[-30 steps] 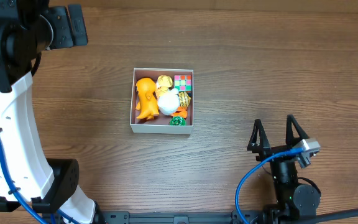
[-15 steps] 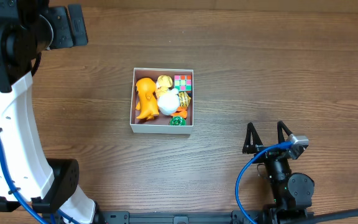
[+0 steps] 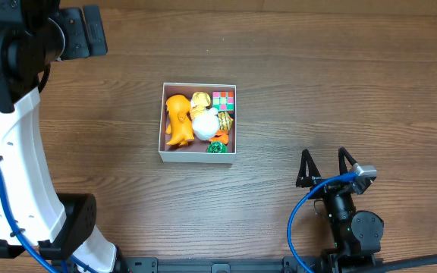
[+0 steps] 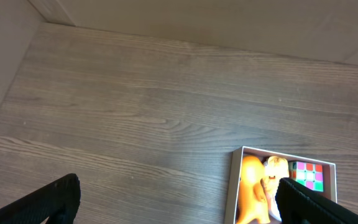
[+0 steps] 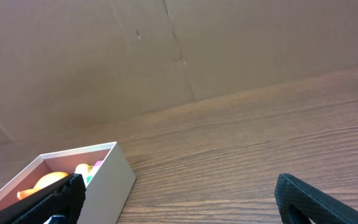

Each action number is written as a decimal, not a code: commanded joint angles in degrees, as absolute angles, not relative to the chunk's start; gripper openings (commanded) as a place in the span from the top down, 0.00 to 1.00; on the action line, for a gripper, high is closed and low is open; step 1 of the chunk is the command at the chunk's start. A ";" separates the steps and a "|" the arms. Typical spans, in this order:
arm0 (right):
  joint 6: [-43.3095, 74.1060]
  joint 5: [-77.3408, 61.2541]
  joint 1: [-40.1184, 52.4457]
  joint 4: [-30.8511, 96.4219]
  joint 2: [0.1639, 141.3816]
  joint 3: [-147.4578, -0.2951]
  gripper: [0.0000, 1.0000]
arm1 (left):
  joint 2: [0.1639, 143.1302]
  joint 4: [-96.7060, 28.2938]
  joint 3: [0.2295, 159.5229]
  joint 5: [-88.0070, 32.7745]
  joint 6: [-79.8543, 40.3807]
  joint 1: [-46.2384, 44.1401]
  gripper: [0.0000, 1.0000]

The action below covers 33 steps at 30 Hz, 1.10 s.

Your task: Pack container

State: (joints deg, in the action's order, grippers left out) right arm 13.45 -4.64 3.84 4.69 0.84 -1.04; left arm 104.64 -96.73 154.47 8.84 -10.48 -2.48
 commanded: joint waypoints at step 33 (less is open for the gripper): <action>13.26 -4.62 4.12 4.43 0.16 -0.45 0.00 | 103.07 -96.79 154.54 8.99 -9.85 -2.28 0.00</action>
State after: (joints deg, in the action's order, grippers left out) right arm 13.45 -4.67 3.84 4.69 0.84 -1.04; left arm 104.64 -96.73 154.47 8.86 -10.48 -2.48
